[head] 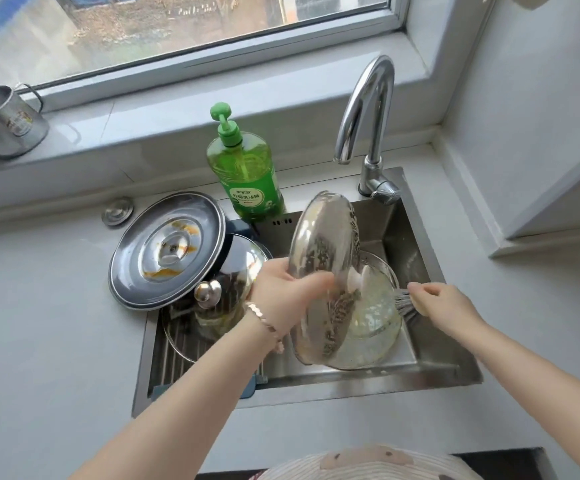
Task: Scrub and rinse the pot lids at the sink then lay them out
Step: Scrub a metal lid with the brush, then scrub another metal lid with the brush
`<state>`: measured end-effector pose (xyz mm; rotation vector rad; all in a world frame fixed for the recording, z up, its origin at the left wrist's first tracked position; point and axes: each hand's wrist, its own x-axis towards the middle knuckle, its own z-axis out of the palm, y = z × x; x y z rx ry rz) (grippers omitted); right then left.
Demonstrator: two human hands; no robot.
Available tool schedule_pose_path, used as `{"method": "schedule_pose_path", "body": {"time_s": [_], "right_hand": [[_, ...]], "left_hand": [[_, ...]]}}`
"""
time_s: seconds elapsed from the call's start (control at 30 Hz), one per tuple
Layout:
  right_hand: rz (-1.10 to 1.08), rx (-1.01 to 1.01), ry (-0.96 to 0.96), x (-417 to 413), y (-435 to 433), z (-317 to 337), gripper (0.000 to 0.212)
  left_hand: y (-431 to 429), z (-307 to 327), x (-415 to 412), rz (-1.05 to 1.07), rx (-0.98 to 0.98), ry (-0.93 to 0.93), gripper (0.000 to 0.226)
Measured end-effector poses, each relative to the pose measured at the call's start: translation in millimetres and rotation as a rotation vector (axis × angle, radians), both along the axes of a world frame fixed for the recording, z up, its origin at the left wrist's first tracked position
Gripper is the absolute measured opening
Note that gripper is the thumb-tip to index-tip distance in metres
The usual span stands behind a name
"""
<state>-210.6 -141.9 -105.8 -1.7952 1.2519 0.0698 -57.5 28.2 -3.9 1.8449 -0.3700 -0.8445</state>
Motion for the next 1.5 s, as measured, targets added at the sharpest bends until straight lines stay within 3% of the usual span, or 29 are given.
{"method": "schedule_pose_path", "body": {"time_s": [0.17, 0.27, 0.47, 0.6, 0.8, 1.03, 1.17, 1.3, 1.5], "right_hand": [[-0.069, -0.120, 0.038, 6.3, -44.1, 9.3, 0.039], [-0.062, -0.113, 0.067, 10.0, -58.7, 8.4, 0.036], [-0.053, -0.036, 0.121, 22.3, -72.2, -12.7, 0.036], [-0.054, -0.005, 0.103, 31.5, -77.8, -22.6, 0.038], [-0.079, 0.012, 0.073, 42.1, -84.1, -33.4, 0.039], [-0.073, 0.034, 0.051, 50.3, -71.9, -32.1, 0.040], [-0.072, 0.077, 0.038, 52.8, -60.2, -27.2, 0.037], [-0.078, 0.059, -0.004, 57.0, -49.2, -14.7, 0.043], [-0.036, 0.196, -0.099, 92.4, -27.5, 11.5, 0.034]], "left_hand": [[-51.7, -46.2, -17.5, -0.529, 0.352, -0.453, 0.027], [-72.9, -73.2, -16.5, -0.843, 0.565, -0.665, 0.017], [-103.3, -132.0, 3.9, -1.271, 0.876, -0.799, 0.023], [-114.1, -161.1, 14.1, -1.415, 0.910, -0.827, 0.024], [-129.4, -197.3, 15.3, -1.447, 0.867, -0.838, 0.032], [-119.3, -208.8, 4.7, -1.478, 0.814, -0.856, 0.075], [-103.3, -195.3, 14.7, -1.420, 0.832, -0.876, 0.079], [-86.1, -159.7, 31.7, -1.210, 0.743, -0.807, 0.057], [-62.5, -81.7, 83.0, -0.646, 0.384, -0.880, 0.031]]}}
